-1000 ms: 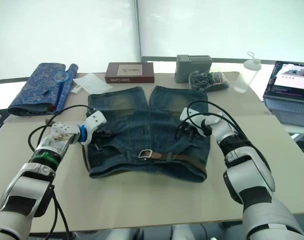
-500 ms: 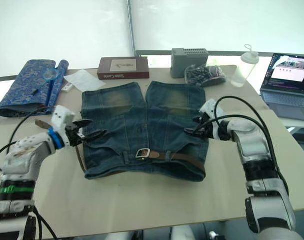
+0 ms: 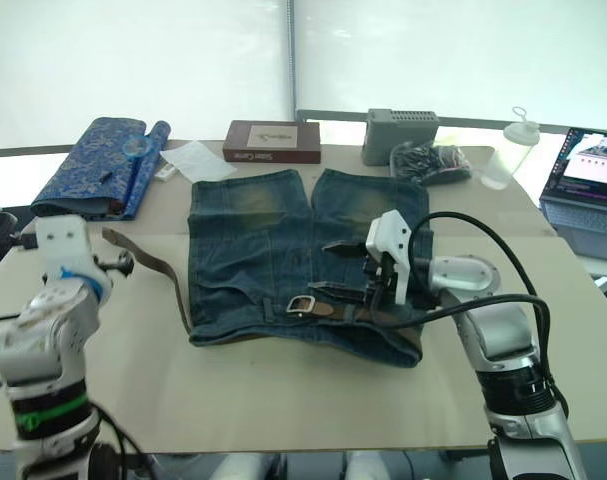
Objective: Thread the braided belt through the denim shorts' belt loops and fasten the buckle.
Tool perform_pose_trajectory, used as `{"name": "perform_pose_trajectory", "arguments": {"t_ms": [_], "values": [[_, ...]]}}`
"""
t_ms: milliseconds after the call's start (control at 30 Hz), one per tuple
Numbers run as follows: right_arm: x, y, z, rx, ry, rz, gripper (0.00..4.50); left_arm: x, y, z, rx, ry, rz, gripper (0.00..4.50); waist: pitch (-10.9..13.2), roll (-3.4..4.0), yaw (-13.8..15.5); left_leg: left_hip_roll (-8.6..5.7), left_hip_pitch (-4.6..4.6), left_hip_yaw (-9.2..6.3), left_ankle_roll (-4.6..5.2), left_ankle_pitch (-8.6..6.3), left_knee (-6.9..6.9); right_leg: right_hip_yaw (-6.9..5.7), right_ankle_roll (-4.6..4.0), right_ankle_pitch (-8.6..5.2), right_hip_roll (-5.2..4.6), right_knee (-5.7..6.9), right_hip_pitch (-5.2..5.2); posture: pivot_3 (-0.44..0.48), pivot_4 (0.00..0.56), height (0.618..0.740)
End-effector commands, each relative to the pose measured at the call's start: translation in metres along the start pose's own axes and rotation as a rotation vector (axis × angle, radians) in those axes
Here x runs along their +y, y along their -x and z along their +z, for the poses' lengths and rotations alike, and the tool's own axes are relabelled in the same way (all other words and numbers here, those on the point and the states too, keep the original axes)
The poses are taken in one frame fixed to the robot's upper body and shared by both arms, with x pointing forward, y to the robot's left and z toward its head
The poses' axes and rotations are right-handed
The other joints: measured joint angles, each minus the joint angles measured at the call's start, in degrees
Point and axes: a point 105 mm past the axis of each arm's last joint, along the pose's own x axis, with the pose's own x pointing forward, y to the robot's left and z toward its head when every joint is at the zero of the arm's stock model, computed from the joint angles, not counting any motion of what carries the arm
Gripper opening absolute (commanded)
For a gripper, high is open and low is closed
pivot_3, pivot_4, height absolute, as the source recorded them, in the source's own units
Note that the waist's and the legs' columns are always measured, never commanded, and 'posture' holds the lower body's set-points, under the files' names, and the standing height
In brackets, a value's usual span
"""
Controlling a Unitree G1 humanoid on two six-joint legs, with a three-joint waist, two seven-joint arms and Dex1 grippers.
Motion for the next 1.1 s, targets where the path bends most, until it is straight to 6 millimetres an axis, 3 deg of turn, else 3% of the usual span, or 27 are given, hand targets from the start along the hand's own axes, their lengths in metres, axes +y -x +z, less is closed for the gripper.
{"name": "perform_pose_trajectory", "arguments": {"t_ms": [33,267,400,667,967,1100], "values": [[0.001,-0.001,0.019,-0.038,0.07,0.028,3.75,0.005,-0.016,-0.002,0.06,-0.006,0.088,4.5,0.01,-0.01,-0.28,-0.01,-0.02,0.01,-0.01,0.0,-0.04,0.01,0.0,0.0,0.0,-0.01,-0.09,0.0,0.15,0.74],[0.001,-0.001,0.044,-0.126,0.145,0.079,3.75,0.008,-0.059,-0.005,0.152,0.067,0.105,4.5,0.04,-0.07,-1.3,0.05,-0.1,-0.05,-0.15,0.08,-0.17,-0.06,-0.14,-0.07,0.06,0.11,-0.24,0.0,0.15,0.74],[-0.001,0.0,0.04,-0.117,0.144,0.074,3.75,0.005,-0.078,0.002,0.133,0.076,0.106,4.5,0.1,-0.17,-1.28,0.02,-0.13,-0.05,-0.13,0.07,-0.17,-0.07,-0.14,-0.07,-0.01,0.09,-0.24,0.0,0.15,0.74],[-0.001,0.0,0.038,-0.109,0.149,0.056,3.75,0.007,-0.098,-0.003,0.17,0.117,0.17,4.5,0.18,-0.32,-1.31,-0.05,-0.28,-0.07,-0.15,0.05,-0.16,-0.13,-0.11,-0.05,-0.13,0.11,-0.36,0.0,0.15,0.74],[-0.002,0.002,0.037,-0.081,0.136,0.038,3.78,-0.006,-0.097,-0.017,0.227,0.137,0.128,0.19,0.2,-0.35,-1.37,-0.05,-0.39,-0.06,-0.24,-0.01,-0.16,-0.16,-0.09,-0.04,-0.16,0.16,-0.45,0.0,0.15,0.74],[0.0,0.002,0.035,-0.066,0.123,0.037,3.78,-0.002,-0.084,-0.011,0.153,0.136,0.094,0.08,0.2,-0.35,-1.58,-0.04,-0.39,-0.06,-0.51,-0.16,-0.17,-0.13,-0.08,-0.03,-0.16,0.23,-0.44,0.0,0.15,0.74]]}}
